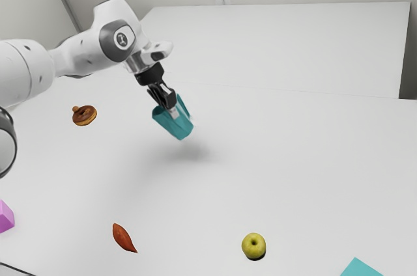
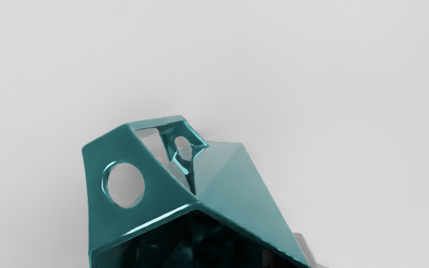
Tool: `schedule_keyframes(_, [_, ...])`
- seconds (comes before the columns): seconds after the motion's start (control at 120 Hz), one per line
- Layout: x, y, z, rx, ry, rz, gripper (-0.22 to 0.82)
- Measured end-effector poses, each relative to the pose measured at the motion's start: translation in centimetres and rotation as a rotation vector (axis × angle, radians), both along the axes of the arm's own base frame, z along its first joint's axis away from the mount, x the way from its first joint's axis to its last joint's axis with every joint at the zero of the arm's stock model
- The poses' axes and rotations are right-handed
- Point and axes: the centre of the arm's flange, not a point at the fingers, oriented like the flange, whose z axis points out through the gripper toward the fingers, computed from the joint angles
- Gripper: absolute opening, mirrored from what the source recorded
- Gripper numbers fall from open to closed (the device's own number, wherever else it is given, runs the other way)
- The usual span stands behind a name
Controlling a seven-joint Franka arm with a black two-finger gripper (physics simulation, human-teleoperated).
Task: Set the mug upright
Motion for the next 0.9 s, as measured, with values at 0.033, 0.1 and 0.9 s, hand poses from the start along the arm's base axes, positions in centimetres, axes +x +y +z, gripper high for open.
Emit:
schedule_keyframes(0.033, [-0.1, 0.3, 0.4, 0.052, -0.01, 0.0, -0.18])
schedule_keyframes(0.1, [-0.4, 0.8, 0.2, 0.124, -0.018, 0.013, -0.18])
schedule_keyframes(0.9, [-1.6, 1.4, -7.6, 0.3, 0.011, 0.171, 0.19])
